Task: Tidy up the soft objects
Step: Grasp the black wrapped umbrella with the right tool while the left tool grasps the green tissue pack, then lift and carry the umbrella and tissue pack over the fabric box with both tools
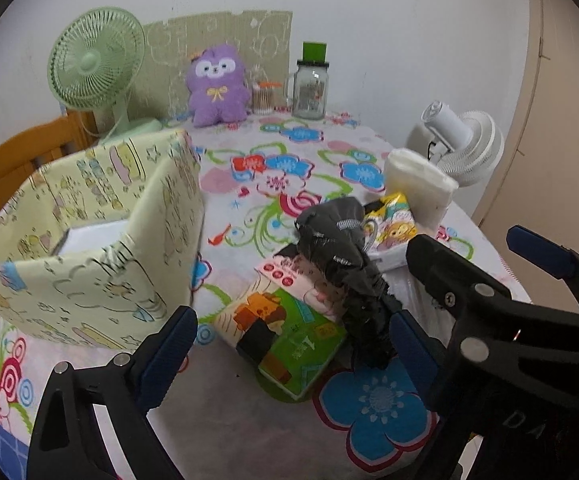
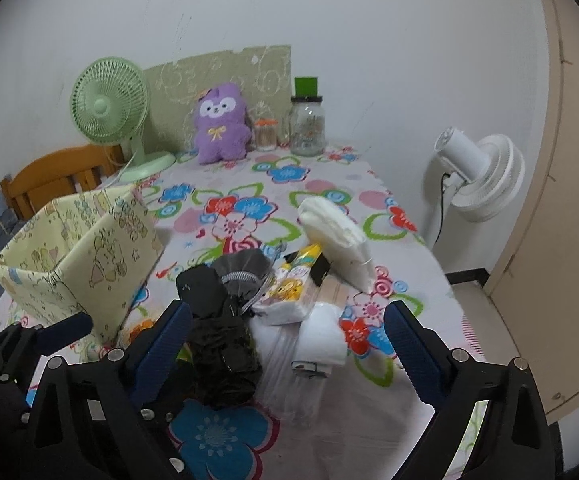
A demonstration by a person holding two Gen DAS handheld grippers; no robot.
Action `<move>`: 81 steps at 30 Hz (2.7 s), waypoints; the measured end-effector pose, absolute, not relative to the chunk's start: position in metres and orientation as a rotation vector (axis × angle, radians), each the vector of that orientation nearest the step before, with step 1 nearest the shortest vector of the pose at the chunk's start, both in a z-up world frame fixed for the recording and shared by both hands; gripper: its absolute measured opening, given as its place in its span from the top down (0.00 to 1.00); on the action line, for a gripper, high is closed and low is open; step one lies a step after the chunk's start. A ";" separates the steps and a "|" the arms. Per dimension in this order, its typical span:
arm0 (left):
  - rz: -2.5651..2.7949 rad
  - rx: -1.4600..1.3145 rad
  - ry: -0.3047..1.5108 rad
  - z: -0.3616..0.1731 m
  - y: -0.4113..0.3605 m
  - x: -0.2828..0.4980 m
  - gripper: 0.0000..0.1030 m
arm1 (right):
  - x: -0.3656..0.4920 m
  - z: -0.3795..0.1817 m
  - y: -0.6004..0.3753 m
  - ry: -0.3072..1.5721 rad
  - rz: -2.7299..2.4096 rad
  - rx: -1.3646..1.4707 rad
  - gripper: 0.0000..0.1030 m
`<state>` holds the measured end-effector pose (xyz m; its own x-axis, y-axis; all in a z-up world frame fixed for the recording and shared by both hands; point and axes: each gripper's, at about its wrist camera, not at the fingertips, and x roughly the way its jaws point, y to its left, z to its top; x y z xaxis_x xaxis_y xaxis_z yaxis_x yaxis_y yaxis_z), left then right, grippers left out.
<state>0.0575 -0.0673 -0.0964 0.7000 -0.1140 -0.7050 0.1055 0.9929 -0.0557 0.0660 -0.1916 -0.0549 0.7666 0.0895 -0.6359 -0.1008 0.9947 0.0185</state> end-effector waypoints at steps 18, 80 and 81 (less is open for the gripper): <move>-0.133 0.003 0.890 -0.128 -0.070 0.074 0.09 | 0.097 -0.095 -0.161 0.849 0.219 -0.055 0.25; -0.167 0.076 0.777 -0.080 -0.069 0.040 0.36 | 0.051 -0.044 -0.165 0.769 0.174 -0.010 0.54; -0.169 0.077 0.773 -0.077 -0.070 0.039 0.36 | 0.050 -0.042 -0.165 0.765 0.171 -0.009 0.54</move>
